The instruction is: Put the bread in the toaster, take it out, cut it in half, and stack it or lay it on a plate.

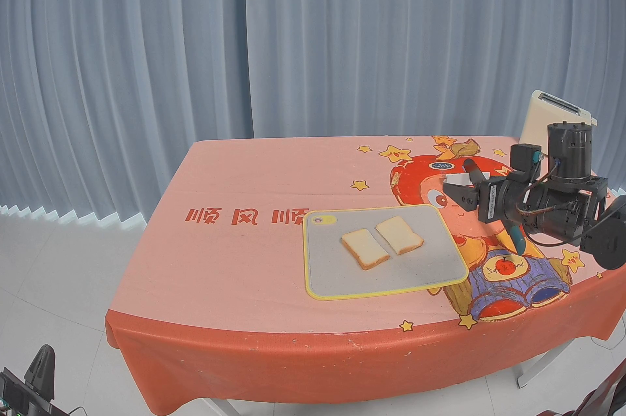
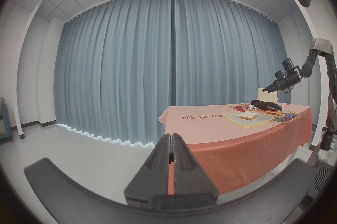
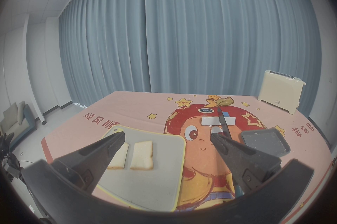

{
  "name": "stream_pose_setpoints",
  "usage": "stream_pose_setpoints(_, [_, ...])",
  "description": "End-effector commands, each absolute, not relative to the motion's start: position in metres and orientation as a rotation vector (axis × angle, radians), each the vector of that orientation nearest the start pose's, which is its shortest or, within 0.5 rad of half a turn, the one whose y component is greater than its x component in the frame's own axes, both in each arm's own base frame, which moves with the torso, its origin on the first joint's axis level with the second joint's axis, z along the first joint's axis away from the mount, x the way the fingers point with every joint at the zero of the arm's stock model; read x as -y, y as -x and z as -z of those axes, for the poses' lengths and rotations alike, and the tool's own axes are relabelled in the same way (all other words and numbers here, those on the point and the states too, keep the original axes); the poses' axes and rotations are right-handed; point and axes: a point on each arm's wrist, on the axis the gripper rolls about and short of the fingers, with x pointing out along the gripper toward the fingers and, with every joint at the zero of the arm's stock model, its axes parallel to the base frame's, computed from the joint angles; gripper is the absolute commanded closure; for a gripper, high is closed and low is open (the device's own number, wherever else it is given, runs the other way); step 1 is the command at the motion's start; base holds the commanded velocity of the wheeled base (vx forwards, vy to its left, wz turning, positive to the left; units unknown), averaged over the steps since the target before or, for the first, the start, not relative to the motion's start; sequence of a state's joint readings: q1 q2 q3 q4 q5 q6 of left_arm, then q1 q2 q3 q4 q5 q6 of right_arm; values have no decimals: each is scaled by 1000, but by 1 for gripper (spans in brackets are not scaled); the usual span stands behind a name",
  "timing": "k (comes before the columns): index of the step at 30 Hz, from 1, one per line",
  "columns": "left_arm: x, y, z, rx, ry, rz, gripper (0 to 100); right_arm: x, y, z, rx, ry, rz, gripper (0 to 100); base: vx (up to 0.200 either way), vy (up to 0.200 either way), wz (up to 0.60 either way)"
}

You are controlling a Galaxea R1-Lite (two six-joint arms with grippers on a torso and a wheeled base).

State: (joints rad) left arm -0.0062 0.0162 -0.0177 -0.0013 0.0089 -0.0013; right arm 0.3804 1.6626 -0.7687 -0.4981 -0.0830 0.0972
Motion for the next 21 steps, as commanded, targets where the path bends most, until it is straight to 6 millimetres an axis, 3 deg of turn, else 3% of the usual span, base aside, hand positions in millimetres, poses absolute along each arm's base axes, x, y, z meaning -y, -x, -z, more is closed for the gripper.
stream_pose_setpoints(1, [0,22,-76,-11,1,-3,100,-109,-282,-170,-398,1,-270,0,0,0,0])
stream_pose_setpoints(6, [0,22,-76,-11,1,-3,100,-114,-294,-161,-421,10,-272,0,0,0,0])
stream_pose_setpoints(18, [0,22,-76,-11,1,-3,100,-118,-305,-171,-475,21,-268,0,0,0,0])
stream_pose_setpoints(21, [0,22,-76,-11,1,-3,100,-120,-313,-158,-522,39,-256,0,0,0,0])
